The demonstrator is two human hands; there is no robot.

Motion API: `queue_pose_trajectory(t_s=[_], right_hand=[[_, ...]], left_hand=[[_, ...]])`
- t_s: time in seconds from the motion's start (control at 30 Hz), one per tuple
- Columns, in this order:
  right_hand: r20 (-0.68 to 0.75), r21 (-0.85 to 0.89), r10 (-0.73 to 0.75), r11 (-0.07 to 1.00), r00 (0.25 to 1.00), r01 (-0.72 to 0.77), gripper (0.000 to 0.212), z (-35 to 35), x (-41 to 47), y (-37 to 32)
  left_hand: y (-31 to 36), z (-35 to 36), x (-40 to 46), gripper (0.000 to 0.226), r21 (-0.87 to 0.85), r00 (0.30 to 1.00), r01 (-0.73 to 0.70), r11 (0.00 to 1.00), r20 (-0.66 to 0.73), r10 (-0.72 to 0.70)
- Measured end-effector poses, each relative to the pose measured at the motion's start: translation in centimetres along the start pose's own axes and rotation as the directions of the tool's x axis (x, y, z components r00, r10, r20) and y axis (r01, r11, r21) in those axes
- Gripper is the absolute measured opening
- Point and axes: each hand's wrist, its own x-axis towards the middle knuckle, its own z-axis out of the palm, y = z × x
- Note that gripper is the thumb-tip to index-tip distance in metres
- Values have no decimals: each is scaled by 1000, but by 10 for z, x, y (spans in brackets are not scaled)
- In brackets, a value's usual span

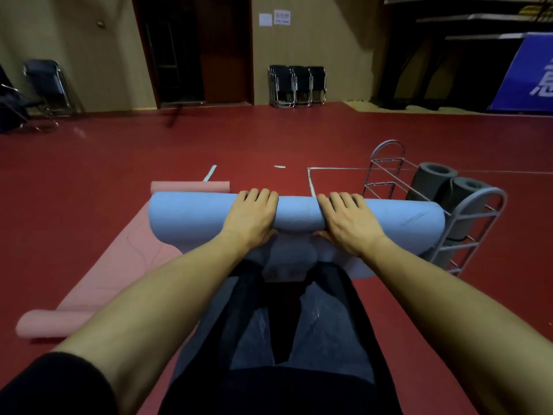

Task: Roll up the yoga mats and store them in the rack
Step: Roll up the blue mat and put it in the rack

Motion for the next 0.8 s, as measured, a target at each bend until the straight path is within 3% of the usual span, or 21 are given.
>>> queue_pose_trajectory(t_s=[0.37,0.8], right_hand=[[-228,-125,-30,992,973,1,89,-96,51,56],[-282,-183,-99,982,954,48,88,-160,64,80]], left_hand=[[-40,-105,41,81,104,974,-1,995,-226,25],[-64,-164,44,84,186,945,-16,982,-319,76]])
